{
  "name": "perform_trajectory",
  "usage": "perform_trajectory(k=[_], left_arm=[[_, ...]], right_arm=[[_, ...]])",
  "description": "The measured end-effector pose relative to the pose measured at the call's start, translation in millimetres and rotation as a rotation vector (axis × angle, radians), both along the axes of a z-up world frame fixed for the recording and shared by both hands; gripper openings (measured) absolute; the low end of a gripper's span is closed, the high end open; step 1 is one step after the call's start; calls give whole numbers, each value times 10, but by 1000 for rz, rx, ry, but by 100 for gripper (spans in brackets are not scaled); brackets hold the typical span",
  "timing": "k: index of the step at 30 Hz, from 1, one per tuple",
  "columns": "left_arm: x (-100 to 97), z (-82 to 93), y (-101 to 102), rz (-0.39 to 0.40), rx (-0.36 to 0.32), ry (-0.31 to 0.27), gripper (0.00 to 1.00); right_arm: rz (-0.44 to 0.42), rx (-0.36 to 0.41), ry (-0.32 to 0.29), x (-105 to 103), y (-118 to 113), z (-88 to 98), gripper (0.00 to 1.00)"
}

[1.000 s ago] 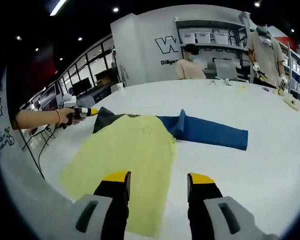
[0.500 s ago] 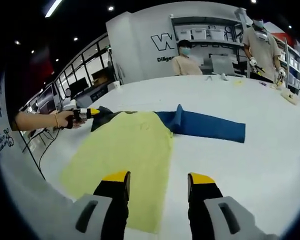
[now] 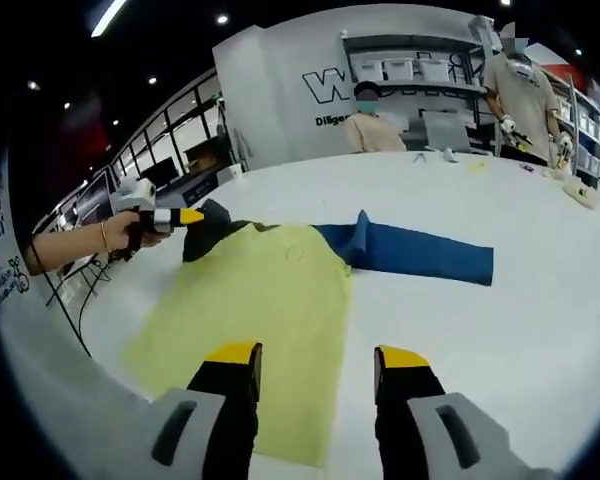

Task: Fold the garment on the visible template until the final outline fits inside the template.

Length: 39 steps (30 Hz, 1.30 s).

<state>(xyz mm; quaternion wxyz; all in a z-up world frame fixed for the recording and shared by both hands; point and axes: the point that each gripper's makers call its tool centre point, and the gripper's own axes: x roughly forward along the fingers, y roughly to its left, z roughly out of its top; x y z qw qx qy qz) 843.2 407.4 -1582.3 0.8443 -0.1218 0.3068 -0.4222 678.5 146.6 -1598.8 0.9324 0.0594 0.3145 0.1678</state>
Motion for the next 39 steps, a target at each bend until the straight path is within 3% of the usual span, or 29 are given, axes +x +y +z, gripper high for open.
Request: perform_trajectory(k=[1, 3, 4, 5, 8, 10, 13, 15, 16, 18, 20, 21, 22, 23, 24, 27, 31, 33, 36, 39], left_arm=[[-48, -19, -32, -23, 26, -7, 0], [-287, -175, -188, -146, 163, -67, 1], [-329, -249, -216, -170, 187, -73, 1], [-459, -428, -236, -216, 274, -33, 1], [-539, -506, -300, -263, 342, -80, 2], [-659, -590, -430, -292, 341, -78, 3], [-667, -754, -410, -327, 381, -98, 6], [-677, -752, -403, -323, 400, -106, 13], [-612, -707, -316, -323, 505, -207, 17], [-688, -560, -329, -335, 484, -231, 23], [-723, -458, -326, -332, 421, -214, 22], [-720, -381, -272, -323, 382, -209, 20], [-729, -288, -211, -317, 393, -221, 17], [-567, -132, -154, -249, 381, -315, 10], [-490, -64, -100, -216, 377, -333, 6], [-201, 84, 137, -66, 345, -308, 8], [212, -47, 509, 75, 414, -275, 14], [272, -162, 562, 133, 381, -188, 11], [361, -301, 633, 152, 443, -193, 12], [454, -447, 636, 154, 425, -162, 17]], right_arm=[[0, 0, -1, -1, 3, 1, 42], [-1, 3, -4, -3, 19, 8, 42], [-1, 5, -4, -6, 31, 9, 42], [2, 6, -3, -8, 39, 4, 42], [5, 5, 2, -19, 55, -4, 42], [2, 11, 1, -36, 74, -4, 42], [3, 16, 10, -54, 93, -25, 43], [6, 15, 12, -62, 97, -28, 42], [6, 16, 16, -67, 95, -31, 42], [4, 19, 17, -76, 96, -34, 42], [5, 25, 21, -83, 100, -48, 42], [5, 27, 26, -86, 94, -84, 42], [6, 27, 29, -87, 92, -97, 42], [5, 29, 30, -85, 96, -102, 42], [4, 30, 31, -84, 99, -103, 42], [4, 32, 30, -81, 105, -99, 42], [-5, 40, 32, -80, 101, -96, 41], [-9, 38, 31, -81, 88, -92, 41], [-19, 39, 37, -91, 81, -88, 41], [-25, 36, 37, -95, 64, -91, 41]])
